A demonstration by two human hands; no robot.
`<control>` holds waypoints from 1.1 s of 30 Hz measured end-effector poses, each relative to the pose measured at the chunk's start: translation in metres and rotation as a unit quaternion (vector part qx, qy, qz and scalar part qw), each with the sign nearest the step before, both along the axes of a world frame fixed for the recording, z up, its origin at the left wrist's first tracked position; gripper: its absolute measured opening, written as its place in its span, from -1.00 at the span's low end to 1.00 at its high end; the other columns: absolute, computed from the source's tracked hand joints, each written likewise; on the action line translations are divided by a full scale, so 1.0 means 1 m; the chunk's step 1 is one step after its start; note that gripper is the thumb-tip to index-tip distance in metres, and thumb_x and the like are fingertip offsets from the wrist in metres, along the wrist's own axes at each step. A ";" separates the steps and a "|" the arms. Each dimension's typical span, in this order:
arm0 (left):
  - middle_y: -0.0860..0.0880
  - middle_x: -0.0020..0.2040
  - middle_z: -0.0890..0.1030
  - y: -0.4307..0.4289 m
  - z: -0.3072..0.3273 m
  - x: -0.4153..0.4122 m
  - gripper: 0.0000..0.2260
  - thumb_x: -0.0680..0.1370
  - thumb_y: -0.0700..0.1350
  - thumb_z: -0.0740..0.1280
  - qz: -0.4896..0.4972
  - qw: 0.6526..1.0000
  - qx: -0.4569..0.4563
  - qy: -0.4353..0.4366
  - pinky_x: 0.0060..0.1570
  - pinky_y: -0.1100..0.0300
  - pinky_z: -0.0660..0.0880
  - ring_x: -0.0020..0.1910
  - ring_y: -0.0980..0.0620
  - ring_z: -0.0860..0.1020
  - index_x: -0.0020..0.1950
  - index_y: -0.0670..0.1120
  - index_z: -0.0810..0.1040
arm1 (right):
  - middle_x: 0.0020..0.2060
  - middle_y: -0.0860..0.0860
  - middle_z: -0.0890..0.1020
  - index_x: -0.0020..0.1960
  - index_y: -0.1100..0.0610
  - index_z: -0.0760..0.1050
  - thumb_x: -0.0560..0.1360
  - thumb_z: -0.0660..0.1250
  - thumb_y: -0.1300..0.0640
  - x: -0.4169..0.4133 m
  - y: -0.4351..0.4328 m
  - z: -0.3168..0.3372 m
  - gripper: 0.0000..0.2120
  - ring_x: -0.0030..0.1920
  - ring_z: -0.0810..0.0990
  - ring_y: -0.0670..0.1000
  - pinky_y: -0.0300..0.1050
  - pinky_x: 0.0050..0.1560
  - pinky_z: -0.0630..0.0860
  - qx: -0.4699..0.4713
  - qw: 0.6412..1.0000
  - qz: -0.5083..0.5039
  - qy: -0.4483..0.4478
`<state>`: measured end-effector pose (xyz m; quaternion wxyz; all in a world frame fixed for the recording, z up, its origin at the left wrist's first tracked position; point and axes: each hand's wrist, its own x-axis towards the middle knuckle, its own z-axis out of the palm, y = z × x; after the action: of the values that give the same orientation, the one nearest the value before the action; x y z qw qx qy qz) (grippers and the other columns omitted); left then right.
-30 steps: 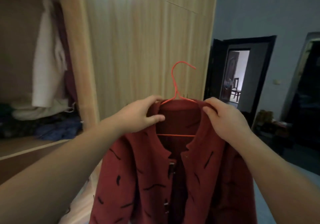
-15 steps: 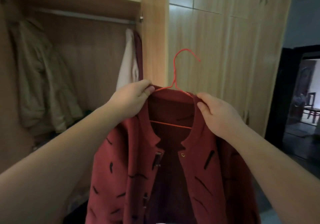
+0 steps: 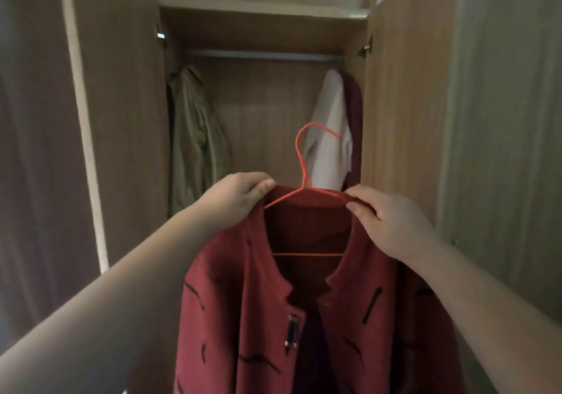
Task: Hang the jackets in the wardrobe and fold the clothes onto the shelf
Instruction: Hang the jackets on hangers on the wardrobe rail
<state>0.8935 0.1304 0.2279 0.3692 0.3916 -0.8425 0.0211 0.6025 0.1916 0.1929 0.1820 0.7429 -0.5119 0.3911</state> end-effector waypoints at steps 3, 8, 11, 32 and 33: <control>0.04 -0.12 0.66 -0.010 -0.013 0.024 -0.42 0.55 0.44 -0.05 0.019 0.999 0.033 0.025 0.04 -0.04 0.54 -0.07 0.04 0.62 0.07 0.06 0.56 | -0.09 -0.05 0.70 0.19 -0.16 0.47 0.58 0.22 -0.12 0.019 -0.029 -0.002 -0.79 -0.04 0.65 0.14 0.02 -0.11 0.55 -0.002 1.000 -0.009 -0.004; 0.10 0.09 0.62 -0.026 -0.043 0.044 -0.66 0.58 0.22 0.26 0.027 0.999 0.010 -0.040 0.13 0.10 0.51 0.08 0.09 0.58 0.28 0.10 0.49 | -0.08 0.05 0.69 0.18 -0.11 0.49 0.58 0.22 -0.13 0.038 -0.078 -0.011 -0.78 -0.02 0.63 0.21 0.03 -0.13 0.54 0.025 0.999 -0.019 -0.004; -0.04 0.21 0.58 -0.052 -0.066 0.050 -0.61 0.56 -0.06 0.39 0.040 0.997 -0.005 -0.072 0.21 0.21 0.42 0.18 0.00 0.53 0.37 -0.09 0.44 | -0.03 0.00 0.69 0.18 -0.10 0.51 0.59 0.19 -0.13 0.042 -0.113 -0.017 -0.76 0.01 0.63 0.15 -0.01 -0.09 0.53 0.035 0.999 0.014 -0.001; -0.06 -0.02 0.65 -0.234 0.023 -0.063 -0.69 0.64 0.21 0.11 0.396 0.914 -0.080 -0.043 -0.06 -0.01 0.50 0.02 -0.22 0.59 0.02 0.04 0.50 | -0.26 0.05 0.44 -0.20 0.16 0.50 0.58 0.16 0.09 0.024 -0.355 -0.015 -0.74 -0.35 0.50 0.17 0.04 -0.36 0.42 -0.195 0.972 0.094 -0.097; -0.05 -0.02 0.65 -0.242 0.025 -0.065 -0.70 0.64 0.21 0.11 0.403 0.911 -0.078 -0.040 -0.07 0.00 0.49 0.03 -0.21 0.59 0.02 0.04 0.50 | -0.24 0.05 0.46 -0.15 0.17 0.54 0.58 0.19 0.12 0.027 -0.367 -0.017 -0.77 -0.33 0.52 0.16 0.04 -0.34 0.45 -0.186 0.971 0.109 -0.102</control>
<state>0.8281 -0.1111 0.2526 0.3250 0.6666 -0.6230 0.2488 0.6297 -0.1751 0.1755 0.2202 0.7036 -0.3620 0.5705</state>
